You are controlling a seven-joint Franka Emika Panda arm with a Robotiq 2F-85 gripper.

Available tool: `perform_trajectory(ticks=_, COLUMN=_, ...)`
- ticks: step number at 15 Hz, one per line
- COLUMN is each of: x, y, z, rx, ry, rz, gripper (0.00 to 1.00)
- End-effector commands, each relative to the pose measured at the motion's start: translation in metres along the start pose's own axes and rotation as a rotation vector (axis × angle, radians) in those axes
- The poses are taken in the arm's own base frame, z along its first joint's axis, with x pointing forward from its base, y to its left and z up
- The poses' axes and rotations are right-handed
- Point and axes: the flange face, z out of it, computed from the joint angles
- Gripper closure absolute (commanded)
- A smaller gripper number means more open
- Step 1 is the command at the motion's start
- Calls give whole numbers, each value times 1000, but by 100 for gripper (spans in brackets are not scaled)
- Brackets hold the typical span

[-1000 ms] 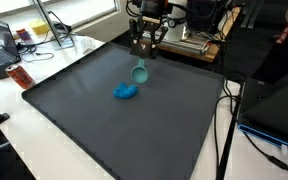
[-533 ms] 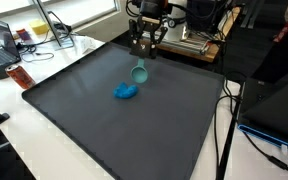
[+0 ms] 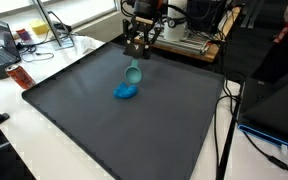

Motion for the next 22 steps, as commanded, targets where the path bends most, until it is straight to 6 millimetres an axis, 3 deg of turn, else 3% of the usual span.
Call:
perform_trajectory(ticks=1, x=6, y=4, z=9, rx=20, ry=-16, rz=0, gripper=78)
perform_trajectory(ticks=22, x=0, y=23, z=36, rx=60, ry=-43, rz=25, gripper=78)
